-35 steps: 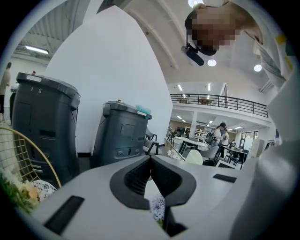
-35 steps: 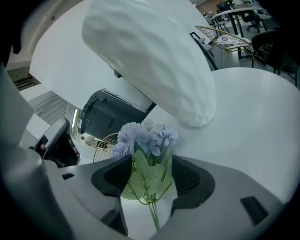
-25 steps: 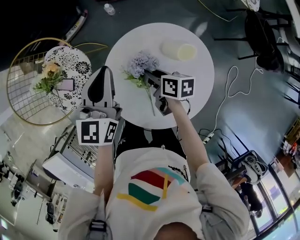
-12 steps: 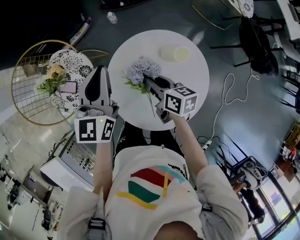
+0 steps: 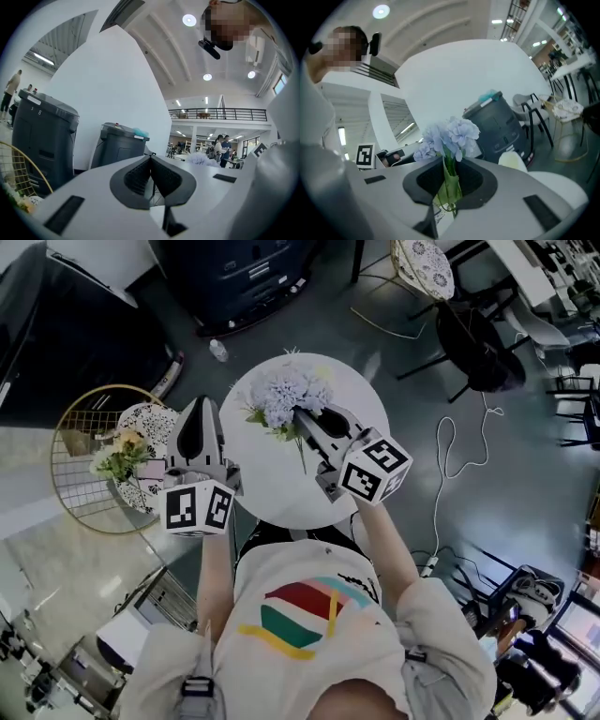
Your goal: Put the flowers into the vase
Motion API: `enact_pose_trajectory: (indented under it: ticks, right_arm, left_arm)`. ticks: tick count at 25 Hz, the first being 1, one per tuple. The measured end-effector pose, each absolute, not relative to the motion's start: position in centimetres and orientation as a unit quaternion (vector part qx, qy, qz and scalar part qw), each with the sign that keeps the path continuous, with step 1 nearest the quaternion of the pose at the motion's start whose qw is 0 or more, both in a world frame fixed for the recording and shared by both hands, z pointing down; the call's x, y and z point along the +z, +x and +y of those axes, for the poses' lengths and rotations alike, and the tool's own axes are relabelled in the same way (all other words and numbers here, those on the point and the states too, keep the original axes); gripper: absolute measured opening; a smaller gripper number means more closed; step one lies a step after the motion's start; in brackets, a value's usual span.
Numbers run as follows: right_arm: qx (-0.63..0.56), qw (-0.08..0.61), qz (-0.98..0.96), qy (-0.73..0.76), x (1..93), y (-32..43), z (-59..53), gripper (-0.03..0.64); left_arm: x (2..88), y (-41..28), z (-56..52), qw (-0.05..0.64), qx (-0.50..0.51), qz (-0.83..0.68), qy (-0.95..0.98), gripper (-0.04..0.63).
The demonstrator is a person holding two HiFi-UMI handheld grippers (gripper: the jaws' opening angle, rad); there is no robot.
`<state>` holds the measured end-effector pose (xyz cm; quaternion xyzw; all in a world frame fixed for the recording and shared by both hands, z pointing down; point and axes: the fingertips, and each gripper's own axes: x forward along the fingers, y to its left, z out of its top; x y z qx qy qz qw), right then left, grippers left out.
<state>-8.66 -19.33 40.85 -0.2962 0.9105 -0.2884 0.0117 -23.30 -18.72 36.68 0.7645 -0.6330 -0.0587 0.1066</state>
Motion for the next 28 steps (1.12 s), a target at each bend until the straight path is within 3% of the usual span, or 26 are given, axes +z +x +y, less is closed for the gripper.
enact_pose_trajectory:
  ticks: [4,14,28]
  right_arm:
    - [-0.190,0.052,0.933,-0.301,35.1,-7.1,-19.5,0.071]
    - [-0.103,0.175,0.931,-0.304,26.6,-2.7,-22.6,0.072]
    - [-0.049,0.228,0.922,-0.308,25.6,-2.1,-24.2,0.071]
  left_arm:
    - [34.6,-21.2,-18.9,0.103,-0.061,-0.620,0.776,0.006]
    - [32.2,-15.7,-21.5,0.127,-0.073,-0.577,0.803,0.006]
    - [35.6,-13.5,-20.2,0.149,-0.058,-0.539,0.827,0.006]
